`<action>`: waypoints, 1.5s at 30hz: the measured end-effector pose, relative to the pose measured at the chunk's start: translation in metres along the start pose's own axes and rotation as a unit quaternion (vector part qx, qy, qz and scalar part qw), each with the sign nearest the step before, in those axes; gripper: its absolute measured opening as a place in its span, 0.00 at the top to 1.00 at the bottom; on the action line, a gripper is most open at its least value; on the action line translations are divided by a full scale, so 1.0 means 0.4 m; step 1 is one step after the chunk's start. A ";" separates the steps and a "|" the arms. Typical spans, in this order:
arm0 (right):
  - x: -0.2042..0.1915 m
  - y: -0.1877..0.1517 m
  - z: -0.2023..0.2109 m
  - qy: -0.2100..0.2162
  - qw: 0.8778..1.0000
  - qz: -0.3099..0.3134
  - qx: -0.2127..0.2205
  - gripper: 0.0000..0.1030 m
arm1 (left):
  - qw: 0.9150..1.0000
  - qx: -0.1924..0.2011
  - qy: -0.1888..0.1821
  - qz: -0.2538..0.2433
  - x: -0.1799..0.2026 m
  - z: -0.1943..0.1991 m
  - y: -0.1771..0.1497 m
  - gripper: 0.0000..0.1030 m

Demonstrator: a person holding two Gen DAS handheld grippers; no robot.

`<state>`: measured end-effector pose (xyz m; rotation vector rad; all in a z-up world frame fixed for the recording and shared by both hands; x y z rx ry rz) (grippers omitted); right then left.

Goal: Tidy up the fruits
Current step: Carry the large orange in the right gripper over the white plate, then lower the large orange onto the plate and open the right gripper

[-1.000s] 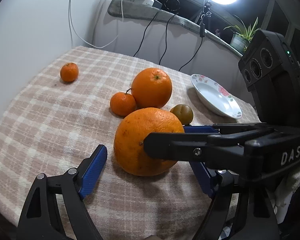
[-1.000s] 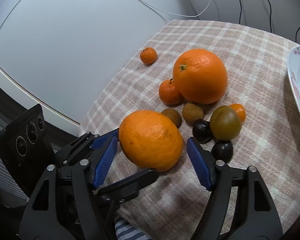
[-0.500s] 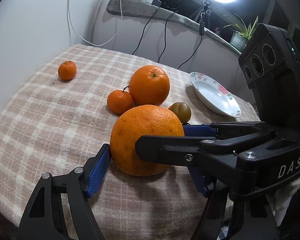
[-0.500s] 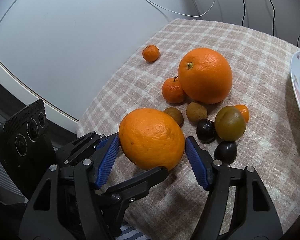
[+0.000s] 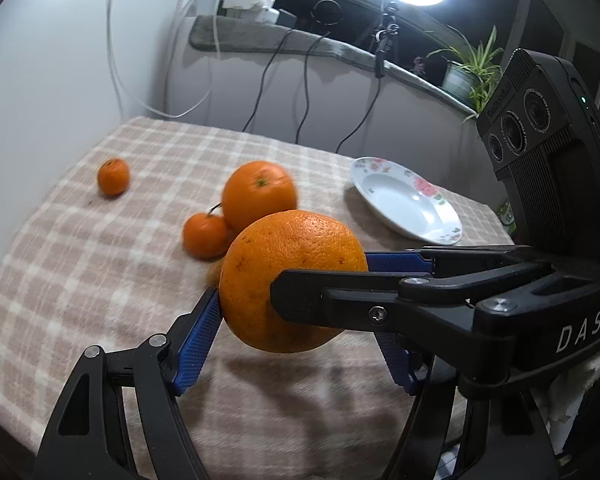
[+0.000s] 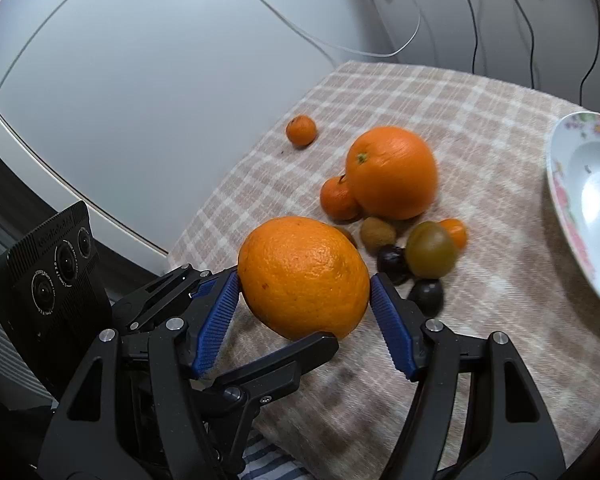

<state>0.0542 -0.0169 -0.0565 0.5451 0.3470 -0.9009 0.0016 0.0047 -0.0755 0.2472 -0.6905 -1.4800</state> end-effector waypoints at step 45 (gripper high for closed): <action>0.394 -0.007 0.279 -0.056 0.987 -0.128 0.079 0.31 | 0.992 -0.042 -0.074 -0.096 0.327 -0.261 0.198 0.28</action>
Point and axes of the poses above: each gripper's, at about its wrist camera, not at the fingertips, and z roughly against the way its jaws point, x to its right, y to its top, the point moved 4 cm from there along -z, roughly the way its jaws point, and after that the axes turned 13 degrees about -x, right-handed, at the moved point
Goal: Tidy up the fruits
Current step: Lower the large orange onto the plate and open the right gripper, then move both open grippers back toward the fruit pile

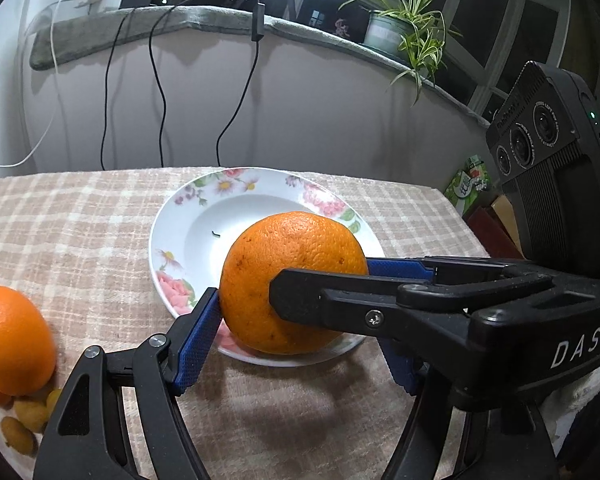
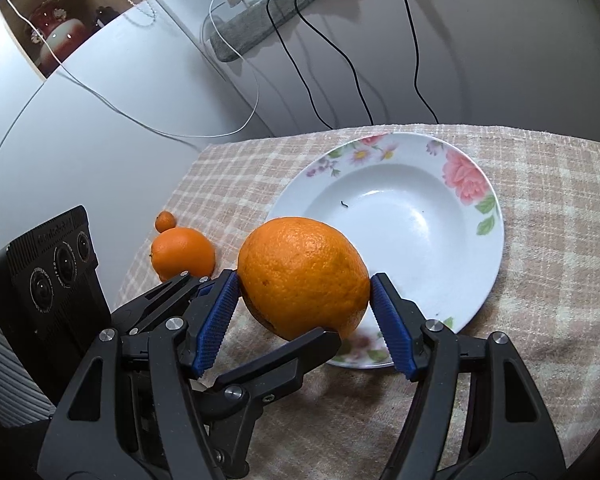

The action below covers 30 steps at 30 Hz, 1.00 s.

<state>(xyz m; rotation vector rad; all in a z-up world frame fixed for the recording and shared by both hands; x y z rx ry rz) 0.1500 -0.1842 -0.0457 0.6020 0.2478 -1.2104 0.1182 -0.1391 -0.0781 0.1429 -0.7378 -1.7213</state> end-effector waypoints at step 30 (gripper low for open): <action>-0.052 -0.024 0.074 -0.066 0.996 0.015 0.065 0.20 | 0.998 0.045 0.039 0.018 -0.077 0.122 -0.067 0.24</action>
Point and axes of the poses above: each gripper's, at about its wrist camera, not at the fingertips, and z roughly against the way its jaws point, x to its right, y to its top, the point moved 4 cm from there along -z, roughly the way its jaws point, and after that the axes turned 13 degrees about -x, right-handed, at the moved point
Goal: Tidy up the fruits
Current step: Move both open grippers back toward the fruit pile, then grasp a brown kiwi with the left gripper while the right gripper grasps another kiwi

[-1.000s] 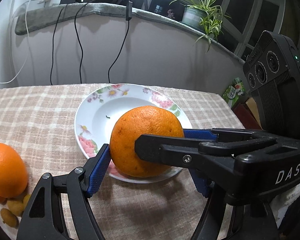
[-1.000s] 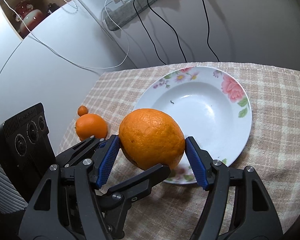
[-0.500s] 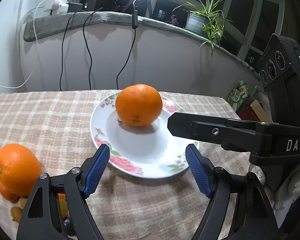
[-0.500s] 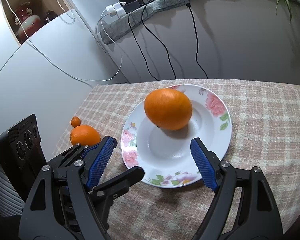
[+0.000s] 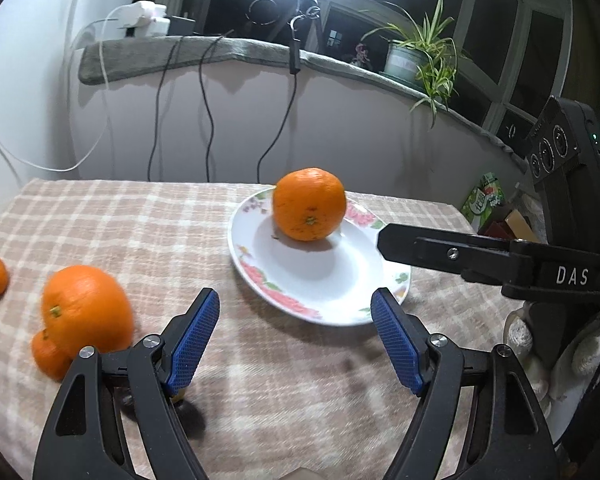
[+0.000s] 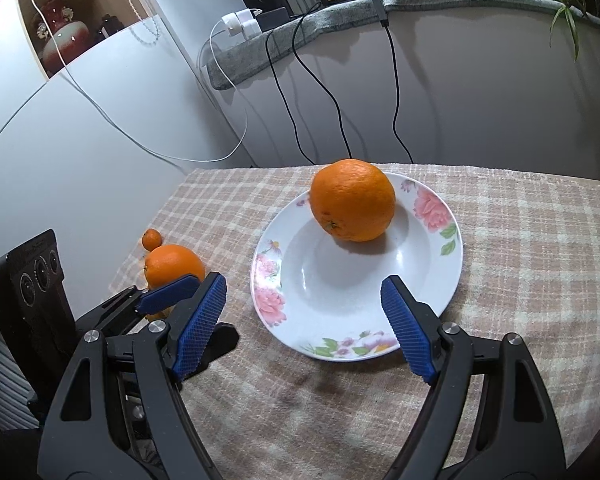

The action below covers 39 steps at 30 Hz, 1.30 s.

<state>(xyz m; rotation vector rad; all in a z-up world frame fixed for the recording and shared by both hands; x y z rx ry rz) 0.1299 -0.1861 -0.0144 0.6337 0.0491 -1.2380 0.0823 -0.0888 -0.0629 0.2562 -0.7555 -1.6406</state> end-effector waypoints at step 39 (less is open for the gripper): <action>-0.320 -0.083 -0.226 0.031 0.978 0.181 -0.096 0.49 | 0.990 -0.034 0.062 0.122 -0.312 0.100 -0.183 0.54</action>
Point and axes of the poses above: each gripper's, at about its wrist camera, not at the fingertips, and z roughly against the way its jaws point, x to its right, y to its top, the point moved 4 cm from there along -z, roughly the way its jaws point, and after that the axes turned 13 degrees about -x, right-handed, at the moved point
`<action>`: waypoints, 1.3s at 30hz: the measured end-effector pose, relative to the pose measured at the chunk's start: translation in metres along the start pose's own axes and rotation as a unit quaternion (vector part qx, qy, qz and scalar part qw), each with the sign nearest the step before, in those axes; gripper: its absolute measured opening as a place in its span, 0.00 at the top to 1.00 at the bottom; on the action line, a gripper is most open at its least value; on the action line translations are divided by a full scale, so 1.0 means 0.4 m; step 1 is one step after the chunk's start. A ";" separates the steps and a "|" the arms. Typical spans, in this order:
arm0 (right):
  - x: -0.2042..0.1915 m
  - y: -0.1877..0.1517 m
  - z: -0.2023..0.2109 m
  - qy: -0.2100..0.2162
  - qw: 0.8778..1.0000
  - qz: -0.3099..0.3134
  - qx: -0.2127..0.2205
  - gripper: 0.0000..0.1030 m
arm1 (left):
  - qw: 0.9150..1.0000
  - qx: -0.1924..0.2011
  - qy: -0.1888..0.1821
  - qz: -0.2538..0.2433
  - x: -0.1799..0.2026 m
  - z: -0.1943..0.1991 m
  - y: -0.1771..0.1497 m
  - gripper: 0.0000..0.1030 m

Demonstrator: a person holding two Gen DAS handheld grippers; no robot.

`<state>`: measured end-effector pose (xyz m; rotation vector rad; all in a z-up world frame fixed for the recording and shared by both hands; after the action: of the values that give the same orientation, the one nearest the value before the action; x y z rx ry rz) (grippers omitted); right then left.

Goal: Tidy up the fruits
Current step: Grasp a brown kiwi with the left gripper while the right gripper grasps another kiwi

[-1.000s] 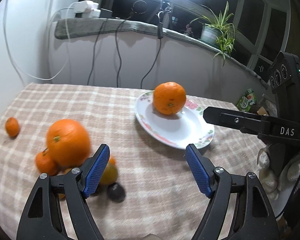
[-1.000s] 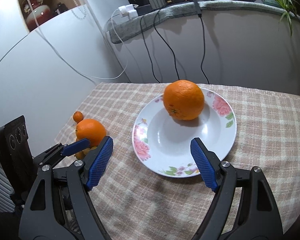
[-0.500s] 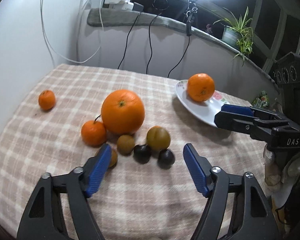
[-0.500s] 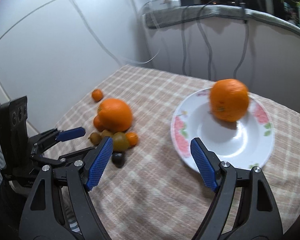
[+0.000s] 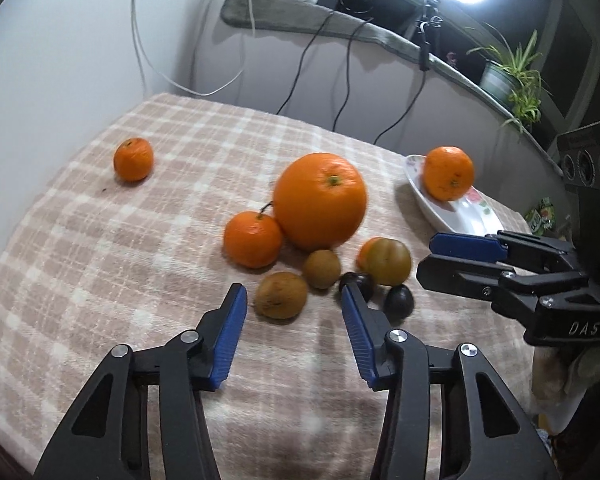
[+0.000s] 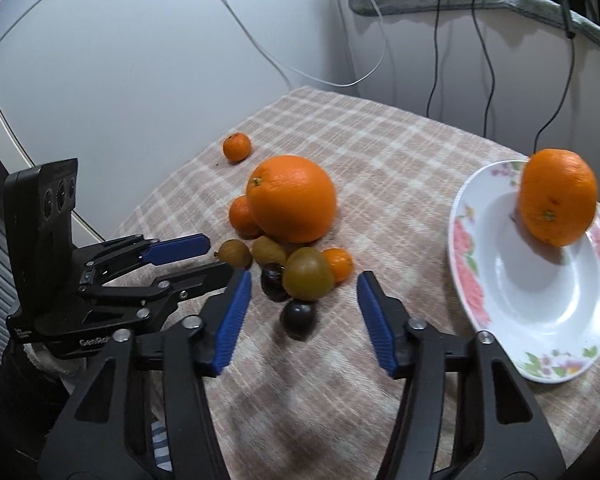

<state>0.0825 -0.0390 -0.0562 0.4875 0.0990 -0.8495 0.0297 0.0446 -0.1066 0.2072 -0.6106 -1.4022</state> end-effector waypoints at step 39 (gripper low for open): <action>-0.002 0.003 -0.009 -0.054 0.998 0.016 0.011 0.76 | 1.000 -0.008 0.002 -0.010 0.003 -0.010 0.007 0.72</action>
<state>0.0833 -0.0362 -0.0588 0.4613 -0.0176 -0.8448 0.0340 0.0429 -0.1083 0.2053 -0.5951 -1.4257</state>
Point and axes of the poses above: each gripper's, at about its wrist camera, not at the fingertips, and z roughly against the way its jaws point, x to its right, y to its top, the point moved 4 cm from there along -z, roughly the way its jaws point, and after that the axes turned 13 degrees about -x, right-handed, at the moved point
